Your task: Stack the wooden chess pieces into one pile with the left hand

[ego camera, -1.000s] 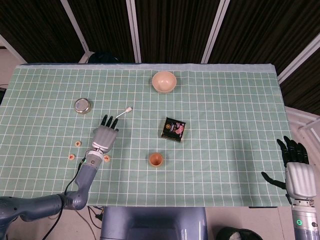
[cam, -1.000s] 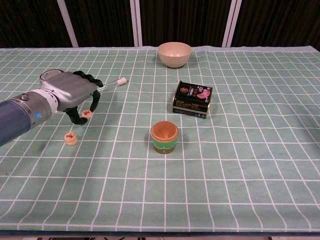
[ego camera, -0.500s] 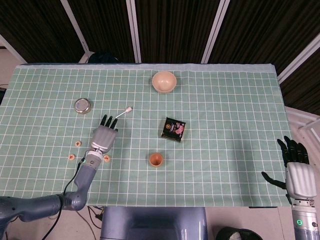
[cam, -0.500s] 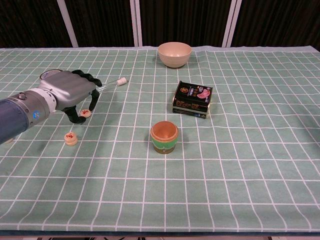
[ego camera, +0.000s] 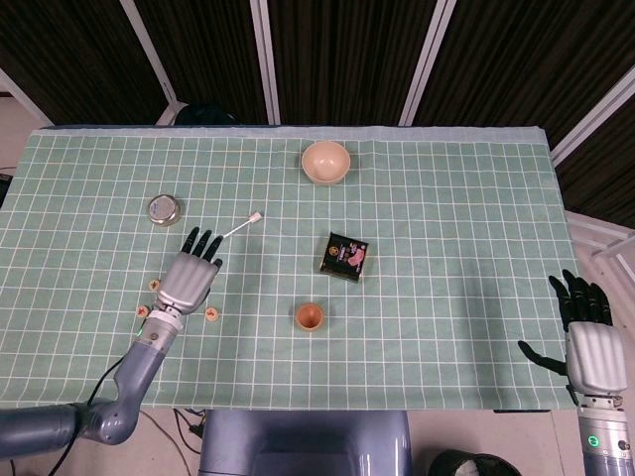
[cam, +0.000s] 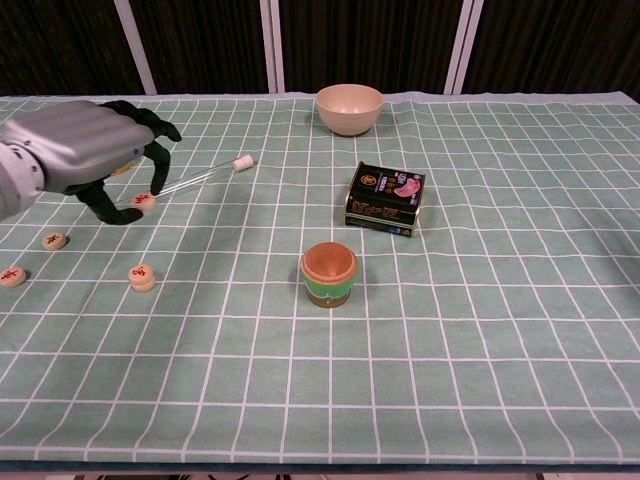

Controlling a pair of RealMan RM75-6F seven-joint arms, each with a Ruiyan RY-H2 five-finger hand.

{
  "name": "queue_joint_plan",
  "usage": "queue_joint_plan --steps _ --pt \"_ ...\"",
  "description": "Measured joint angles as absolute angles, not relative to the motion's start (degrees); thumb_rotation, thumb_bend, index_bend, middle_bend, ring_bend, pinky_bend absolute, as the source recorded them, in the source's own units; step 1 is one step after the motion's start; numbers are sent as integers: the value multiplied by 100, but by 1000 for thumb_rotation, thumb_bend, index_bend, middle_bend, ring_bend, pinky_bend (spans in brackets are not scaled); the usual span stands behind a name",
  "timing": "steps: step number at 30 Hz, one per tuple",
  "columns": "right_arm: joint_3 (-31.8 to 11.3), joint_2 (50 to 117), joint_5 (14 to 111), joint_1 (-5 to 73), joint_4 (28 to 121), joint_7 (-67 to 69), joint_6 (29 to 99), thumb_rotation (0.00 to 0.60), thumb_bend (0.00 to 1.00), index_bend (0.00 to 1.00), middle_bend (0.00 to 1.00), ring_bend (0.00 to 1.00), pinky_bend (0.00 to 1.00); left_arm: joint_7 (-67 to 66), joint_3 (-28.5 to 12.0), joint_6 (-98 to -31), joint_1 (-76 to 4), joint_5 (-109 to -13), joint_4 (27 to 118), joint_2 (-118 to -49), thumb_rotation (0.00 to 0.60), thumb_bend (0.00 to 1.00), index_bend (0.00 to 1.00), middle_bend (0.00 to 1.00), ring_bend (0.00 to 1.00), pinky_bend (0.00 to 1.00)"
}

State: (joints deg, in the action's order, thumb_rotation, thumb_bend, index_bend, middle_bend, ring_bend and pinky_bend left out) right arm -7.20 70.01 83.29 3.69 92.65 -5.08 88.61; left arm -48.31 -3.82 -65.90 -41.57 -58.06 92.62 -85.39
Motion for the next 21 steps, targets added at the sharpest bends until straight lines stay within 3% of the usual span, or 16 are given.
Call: queue_joint_plan --steps 9,21 --pt "-715 7016 8341 369 9273 -545 8870 600 232 89 14 25 0 -4469 80 -6651 -3830 -6337 9451 -8295 600 311 505 86 0 0" --pt "-726 7009 8329 364 9265 -526 8880 600 233 89 14 25 0 -4612 198 -6549 -3767 -6616 9172 -8603 600 311 504 86 0 0"
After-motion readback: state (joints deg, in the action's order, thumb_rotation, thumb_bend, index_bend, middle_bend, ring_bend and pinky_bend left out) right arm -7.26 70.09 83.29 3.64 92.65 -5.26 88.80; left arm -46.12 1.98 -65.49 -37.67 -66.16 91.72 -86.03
